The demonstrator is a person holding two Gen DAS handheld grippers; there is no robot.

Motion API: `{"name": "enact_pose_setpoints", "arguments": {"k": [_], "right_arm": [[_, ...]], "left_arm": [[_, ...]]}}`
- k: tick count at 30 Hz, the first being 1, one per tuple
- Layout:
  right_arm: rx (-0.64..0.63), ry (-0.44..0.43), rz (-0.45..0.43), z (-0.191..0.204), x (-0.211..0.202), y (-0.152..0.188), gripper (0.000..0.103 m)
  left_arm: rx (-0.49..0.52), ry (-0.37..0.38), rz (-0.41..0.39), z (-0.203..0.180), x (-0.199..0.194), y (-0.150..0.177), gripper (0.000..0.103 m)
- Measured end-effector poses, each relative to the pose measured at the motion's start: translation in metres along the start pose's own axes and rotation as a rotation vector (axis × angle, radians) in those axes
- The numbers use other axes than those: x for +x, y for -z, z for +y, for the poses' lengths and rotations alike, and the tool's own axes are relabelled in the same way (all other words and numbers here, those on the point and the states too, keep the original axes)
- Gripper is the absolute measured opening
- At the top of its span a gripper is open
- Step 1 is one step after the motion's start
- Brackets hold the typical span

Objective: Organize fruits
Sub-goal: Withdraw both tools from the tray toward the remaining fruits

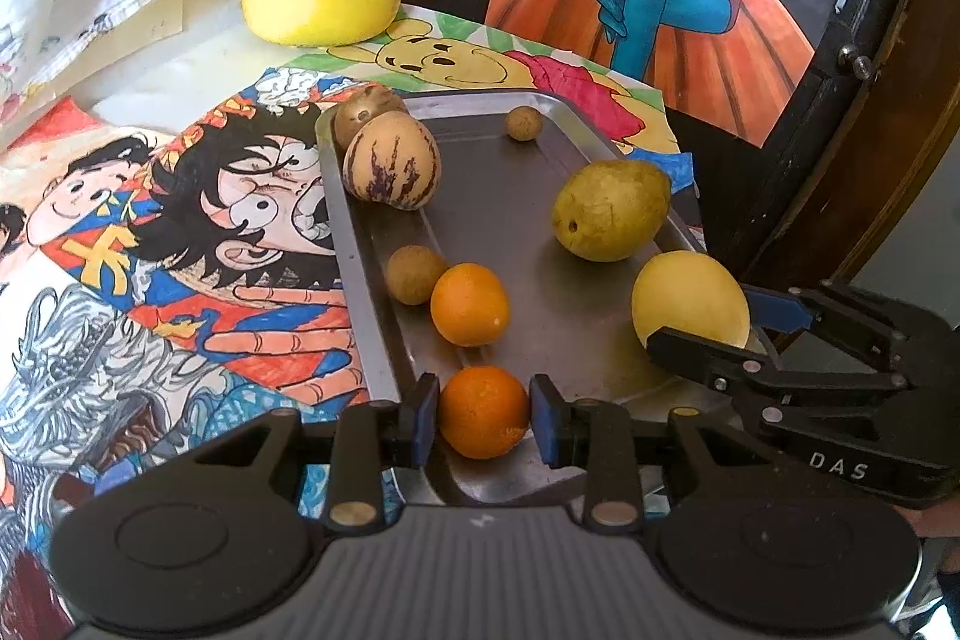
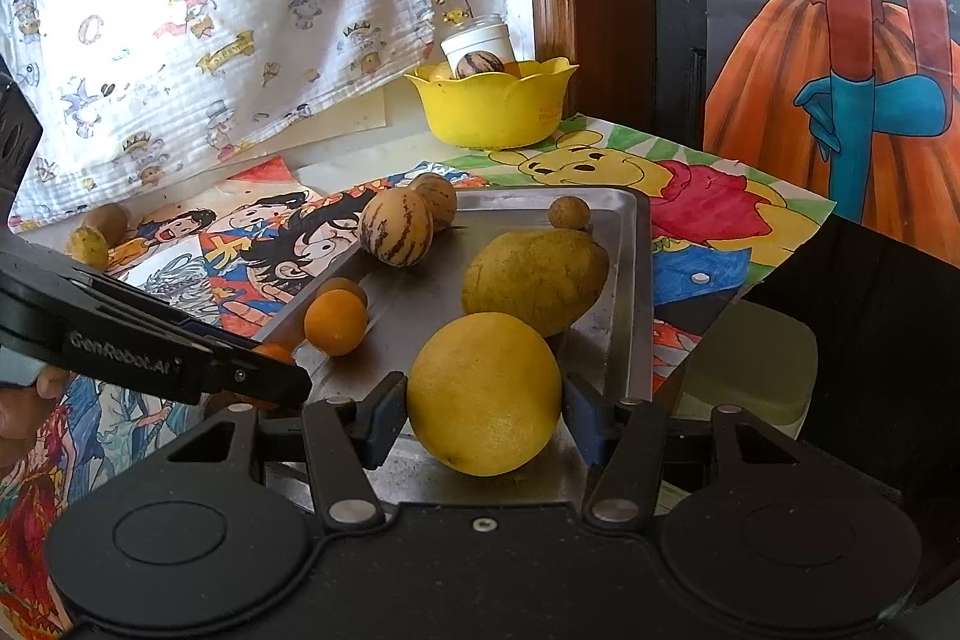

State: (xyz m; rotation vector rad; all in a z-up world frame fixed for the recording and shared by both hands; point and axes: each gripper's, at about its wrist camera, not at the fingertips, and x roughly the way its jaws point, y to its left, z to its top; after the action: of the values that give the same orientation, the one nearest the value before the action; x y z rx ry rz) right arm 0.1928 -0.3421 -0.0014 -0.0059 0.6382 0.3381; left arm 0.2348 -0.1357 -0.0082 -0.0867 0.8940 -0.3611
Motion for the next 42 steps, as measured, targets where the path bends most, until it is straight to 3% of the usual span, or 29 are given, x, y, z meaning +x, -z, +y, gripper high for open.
{"name": "enact_pose_setpoints", "arguments": {"k": [4, 6, 10, 15, 18, 22, 33, 42], "right_arm": [[0.001, -0.004, -0.007, 0.001, -0.002, 0.001, 0.059], [-0.001, -0.004, -0.019, 0.002, -0.005, 0.001, 0.061], [-0.015, 0.000, -0.047, 0.006, -0.014, -0.004, 0.069], [-0.023, 0.003, -0.086, 0.013, -0.027, -0.011, 0.082], [-0.024, 0.006, -0.111, 0.020, -0.037, -0.015, 0.092], [-0.026, 0.009, -0.149, 0.032, -0.051, -0.021, 0.102], [-0.120, -0.081, -0.189, 0.100, -0.072, -0.042, 0.102], [-0.097, -0.140, -0.130, 0.156, -0.053, -0.037, 0.102]], "left_arm": [[-0.028, 0.016, -0.014, 0.003, -0.008, -0.002, 0.047], [-0.029, 0.008, -0.026, 0.004, -0.014, -0.003, 0.055], [-0.048, 0.003, -0.049, 0.009, -0.025, -0.004, 0.060], [-0.075, -0.034, -0.123, 0.017, -0.046, -0.003, 0.093], [-0.065, -0.076, -0.174, 0.019, -0.060, -0.002, 0.103], [-0.072, -0.117, -0.221, 0.029, -0.081, 0.001, 0.103], [-0.150, -0.298, -0.275, 0.084, -0.132, 0.027, 0.103], [-0.209, -0.464, -0.248, 0.148, -0.166, 0.057, 0.103]]}}
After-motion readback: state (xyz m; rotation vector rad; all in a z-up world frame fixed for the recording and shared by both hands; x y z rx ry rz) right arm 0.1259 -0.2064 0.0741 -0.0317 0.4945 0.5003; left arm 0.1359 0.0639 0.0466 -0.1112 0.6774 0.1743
